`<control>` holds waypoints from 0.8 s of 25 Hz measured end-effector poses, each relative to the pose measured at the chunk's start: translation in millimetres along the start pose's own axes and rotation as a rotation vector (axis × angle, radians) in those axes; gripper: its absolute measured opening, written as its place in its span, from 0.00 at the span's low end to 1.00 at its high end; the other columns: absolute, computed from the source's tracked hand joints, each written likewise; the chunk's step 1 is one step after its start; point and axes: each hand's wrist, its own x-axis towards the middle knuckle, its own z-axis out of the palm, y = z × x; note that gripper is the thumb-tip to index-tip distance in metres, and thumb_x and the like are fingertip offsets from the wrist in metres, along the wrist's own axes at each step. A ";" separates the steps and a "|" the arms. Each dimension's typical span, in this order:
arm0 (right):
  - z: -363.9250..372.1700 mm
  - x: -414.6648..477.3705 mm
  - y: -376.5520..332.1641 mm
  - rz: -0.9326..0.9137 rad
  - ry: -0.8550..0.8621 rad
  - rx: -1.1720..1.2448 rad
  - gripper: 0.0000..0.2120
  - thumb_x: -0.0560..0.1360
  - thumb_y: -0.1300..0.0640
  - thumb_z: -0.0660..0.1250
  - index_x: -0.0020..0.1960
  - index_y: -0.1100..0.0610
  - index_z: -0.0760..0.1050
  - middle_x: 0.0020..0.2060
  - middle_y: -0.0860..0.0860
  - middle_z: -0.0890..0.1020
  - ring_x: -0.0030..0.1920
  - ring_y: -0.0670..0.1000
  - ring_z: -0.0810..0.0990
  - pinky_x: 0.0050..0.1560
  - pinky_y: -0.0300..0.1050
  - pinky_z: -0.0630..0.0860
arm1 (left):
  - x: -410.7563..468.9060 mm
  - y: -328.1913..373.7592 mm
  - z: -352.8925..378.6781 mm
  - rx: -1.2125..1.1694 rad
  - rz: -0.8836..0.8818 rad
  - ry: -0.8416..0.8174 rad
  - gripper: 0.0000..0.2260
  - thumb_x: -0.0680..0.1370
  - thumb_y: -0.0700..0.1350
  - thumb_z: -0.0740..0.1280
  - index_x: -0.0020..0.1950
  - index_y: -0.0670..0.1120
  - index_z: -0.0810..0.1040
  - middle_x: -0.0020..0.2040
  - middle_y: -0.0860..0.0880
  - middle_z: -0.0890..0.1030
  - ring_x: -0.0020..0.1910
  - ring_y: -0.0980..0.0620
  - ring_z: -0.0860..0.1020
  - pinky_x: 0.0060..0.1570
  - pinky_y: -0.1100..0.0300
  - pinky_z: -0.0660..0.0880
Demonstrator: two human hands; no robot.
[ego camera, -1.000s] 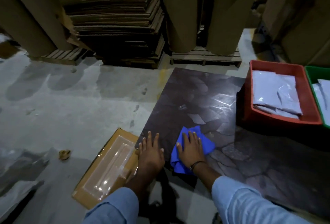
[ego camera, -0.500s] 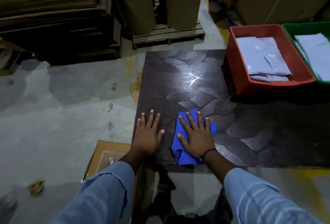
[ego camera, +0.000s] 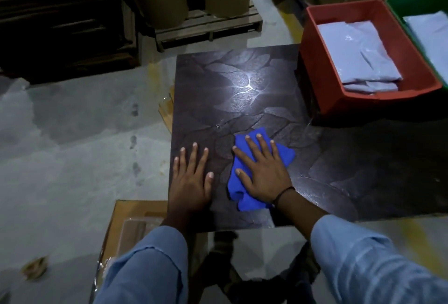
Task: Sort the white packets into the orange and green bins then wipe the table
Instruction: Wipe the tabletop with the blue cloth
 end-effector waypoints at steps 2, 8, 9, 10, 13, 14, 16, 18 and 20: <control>-0.9 14.6 -18.4 0.164 0.014 0.058 0.32 0.78 0.32 0.52 0.79 0.43 0.58 0.80 0.55 0.58 0.80 0.61 0.47 0.76 0.67 0.47 | 0.6 -0.5 0.2 0.015 -0.011 -0.016 0.29 0.81 0.56 0.54 0.82 0.53 0.55 0.83 0.48 0.50 0.82 0.41 0.48 0.78 0.41 0.52; -9.4 -26.4 -20.5 -0.506 -0.090 0.035 0.35 0.78 0.31 0.53 0.80 0.43 0.53 0.81 0.53 0.52 0.80 0.59 0.44 0.77 0.64 0.46 | 1.3 -3.1 3.4 0.000 -0.004 -0.023 0.30 0.80 0.55 0.56 0.82 0.52 0.55 0.83 0.47 0.50 0.82 0.40 0.49 0.77 0.40 0.53; -9.1 -24.6 -7.3 -0.563 -0.094 0.024 0.34 0.78 0.31 0.53 0.80 0.43 0.54 0.81 0.52 0.52 0.80 0.58 0.44 0.77 0.64 0.47 | 0.9 -3.0 3.7 -0.011 -0.002 -0.017 0.30 0.81 0.55 0.56 0.82 0.52 0.55 0.83 0.47 0.50 0.82 0.41 0.48 0.77 0.40 0.53; -7.1 -19.0 4.6 -0.533 -0.084 0.011 0.34 0.78 0.31 0.54 0.79 0.42 0.56 0.81 0.52 0.53 0.80 0.58 0.45 0.77 0.64 0.48 | 0.5 -2.8 3.8 -0.022 -0.005 -0.009 0.29 0.81 0.55 0.56 0.82 0.52 0.55 0.83 0.47 0.50 0.82 0.41 0.48 0.77 0.40 0.53; -3.1 7.8 11.4 -0.064 0.012 0.042 0.33 0.77 0.31 0.55 0.79 0.42 0.58 0.80 0.52 0.57 0.80 0.57 0.48 0.75 0.65 0.53 | 0.7 -2.9 2.1 -0.035 -0.007 0.001 0.29 0.82 0.55 0.57 0.82 0.53 0.55 0.83 0.48 0.50 0.82 0.42 0.47 0.77 0.40 0.53; -2.5 12.5 1.7 0.075 0.043 0.069 0.33 0.77 0.32 0.56 0.79 0.43 0.60 0.79 0.52 0.59 0.80 0.58 0.49 0.75 0.65 0.53 | 0.5 -2.9 1.9 -0.039 -0.005 0.004 0.29 0.82 0.55 0.57 0.82 0.52 0.56 0.83 0.48 0.50 0.82 0.42 0.47 0.77 0.40 0.53; 1.9 5.4 -21.5 0.112 0.054 0.120 0.33 0.77 0.33 0.56 0.78 0.44 0.60 0.79 0.54 0.59 0.80 0.59 0.49 0.75 0.65 0.52 | 0.0 -2.4 2.1 -0.041 -0.010 0.014 0.29 0.81 0.55 0.58 0.82 0.52 0.56 0.83 0.48 0.51 0.82 0.42 0.47 0.77 0.40 0.53; 2.5 -19.7 -30.9 -0.216 0.000 0.108 0.33 0.77 0.33 0.56 0.79 0.44 0.58 0.80 0.54 0.55 0.80 0.59 0.46 0.76 0.65 0.51 | -0.5 -1.7 1.6 -0.042 -0.007 0.016 0.29 0.81 0.54 0.58 0.82 0.52 0.57 0.83 0.47 0.52 0.82 0.42 0.48 0.77 0.40 0.53; -8.7 -30.1 -12.4 -0.613 -0.102 0.102 0.32 0.78 0.33 0.56 0.79 0.43 0.58 0.81 0.53 0.53 0.80 0.57 0.46 0.78 0.62 0.49 | -0.6 -0.8 1.0 -0.046 -0.014 0.005 0.29 0.81 0.54 0.58 0.82 0.52 0.57 0.83 0.47 0.52 0.82 0.42 0.47 0.77 0.40 0.53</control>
